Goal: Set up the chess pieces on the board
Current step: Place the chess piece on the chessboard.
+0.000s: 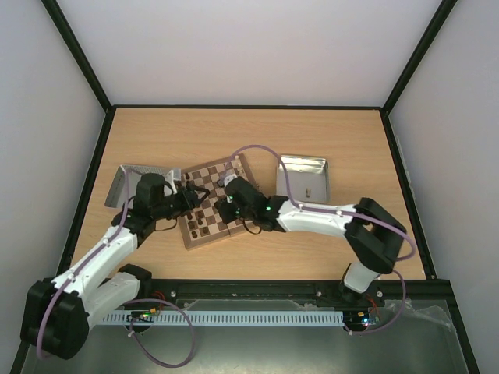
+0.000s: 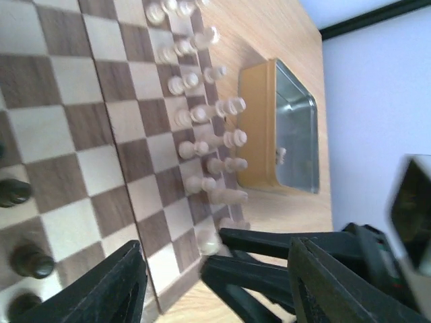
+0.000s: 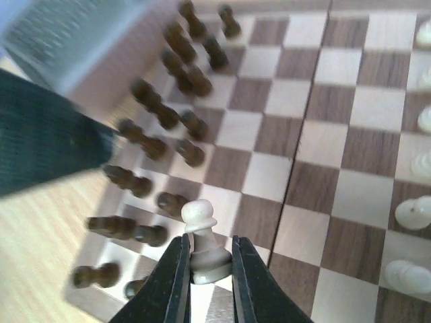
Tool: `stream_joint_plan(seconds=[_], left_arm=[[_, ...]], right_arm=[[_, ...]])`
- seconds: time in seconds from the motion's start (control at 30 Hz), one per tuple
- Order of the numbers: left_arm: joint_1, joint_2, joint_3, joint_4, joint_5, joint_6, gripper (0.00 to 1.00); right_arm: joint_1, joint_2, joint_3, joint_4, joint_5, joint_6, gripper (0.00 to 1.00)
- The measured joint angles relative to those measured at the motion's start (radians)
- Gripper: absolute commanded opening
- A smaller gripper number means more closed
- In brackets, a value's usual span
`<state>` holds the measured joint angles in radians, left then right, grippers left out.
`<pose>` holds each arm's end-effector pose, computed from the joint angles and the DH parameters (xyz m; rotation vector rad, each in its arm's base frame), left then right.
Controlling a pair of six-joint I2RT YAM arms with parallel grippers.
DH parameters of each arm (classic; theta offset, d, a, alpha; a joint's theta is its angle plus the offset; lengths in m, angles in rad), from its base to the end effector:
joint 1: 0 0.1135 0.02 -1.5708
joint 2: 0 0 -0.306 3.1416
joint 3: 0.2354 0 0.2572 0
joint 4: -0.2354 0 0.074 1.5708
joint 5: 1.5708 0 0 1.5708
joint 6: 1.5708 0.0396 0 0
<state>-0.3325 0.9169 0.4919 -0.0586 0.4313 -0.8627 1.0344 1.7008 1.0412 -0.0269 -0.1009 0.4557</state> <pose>0.1683 -0.0756 0.2568 -0.2958 2.2026 -1.1481 0.1917 0.3302 0.2392 -0.7448 2.2995 0.8653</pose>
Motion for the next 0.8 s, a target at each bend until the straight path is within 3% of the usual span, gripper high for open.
stream_joint_plan(seconds=[0.17,0.33,0.43,0.63,0.8], left_arm=[[0.008,0.085,0.003,0.053,0.172,-0.023,0.6],[0.01,0.105,0.014,0.103,0.278,-0.042,0.47],[0.011,0.109,0.014,0.142,0.314,-0.059,0.38],[0.012,0.137,0.014,0.189,0.352,-0.076,0.33],[0.013,0.15,0.013,0.201,0.346,-0.091,0.16]], right_arm=[[0.0,-0.142,-0.121,0.179,-0.014,-0.032,0.06],[0.0,-0.177,-0.163,0.249,-0.023,-0.056,0.06],[0.0,-0.179,-0.169,0.272,-0.028,-0.059,0.06],[0.0,-0.179,-0.176,0.281,-0.031,-0.06,0.06],[0.0,-0.18,-0.182,0.29,-0.032,-0.06,0.04]])
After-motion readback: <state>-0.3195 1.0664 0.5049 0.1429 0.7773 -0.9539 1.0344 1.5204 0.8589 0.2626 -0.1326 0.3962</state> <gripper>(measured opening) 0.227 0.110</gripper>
